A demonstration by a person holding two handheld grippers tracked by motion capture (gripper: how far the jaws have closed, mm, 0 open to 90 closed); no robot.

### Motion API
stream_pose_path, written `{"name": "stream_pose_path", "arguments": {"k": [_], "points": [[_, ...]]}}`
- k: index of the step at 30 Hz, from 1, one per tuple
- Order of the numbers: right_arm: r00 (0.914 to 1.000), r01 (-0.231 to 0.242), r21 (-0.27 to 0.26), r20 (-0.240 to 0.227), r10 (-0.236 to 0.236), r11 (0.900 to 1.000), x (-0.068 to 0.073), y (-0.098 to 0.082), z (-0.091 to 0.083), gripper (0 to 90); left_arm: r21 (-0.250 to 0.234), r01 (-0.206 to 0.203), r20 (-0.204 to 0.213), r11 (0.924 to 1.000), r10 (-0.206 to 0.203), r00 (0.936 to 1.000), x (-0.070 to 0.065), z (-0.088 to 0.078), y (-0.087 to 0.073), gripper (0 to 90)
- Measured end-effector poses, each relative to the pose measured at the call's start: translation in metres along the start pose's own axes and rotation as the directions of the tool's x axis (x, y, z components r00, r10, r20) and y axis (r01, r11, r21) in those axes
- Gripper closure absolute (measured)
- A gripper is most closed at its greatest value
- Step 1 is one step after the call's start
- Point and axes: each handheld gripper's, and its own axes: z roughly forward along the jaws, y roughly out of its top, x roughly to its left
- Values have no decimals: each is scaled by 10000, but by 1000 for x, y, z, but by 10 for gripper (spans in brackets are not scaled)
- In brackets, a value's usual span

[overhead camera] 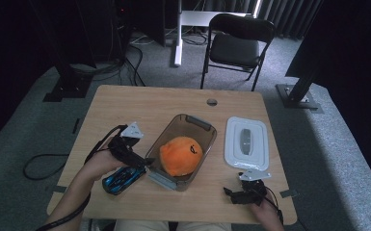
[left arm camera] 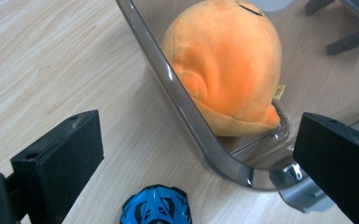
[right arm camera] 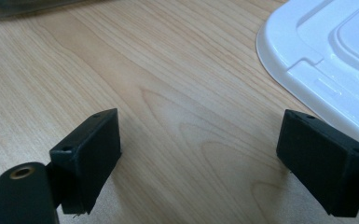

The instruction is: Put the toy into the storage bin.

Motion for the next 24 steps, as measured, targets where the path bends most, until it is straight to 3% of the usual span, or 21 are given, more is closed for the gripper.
{"name": "stream_pose_path", "arguments": {"k": [10,24], "points": [[10000,-23,-2,32,23,10000,0,0,0,131,60,429,-410,9991,-426,9983,5,-5,-23,22],[9999,-81,-6,85,81,10000,0,0,0,131,119,1071,-469,9942,-1064,9932,14,-2,-58,22]]}}
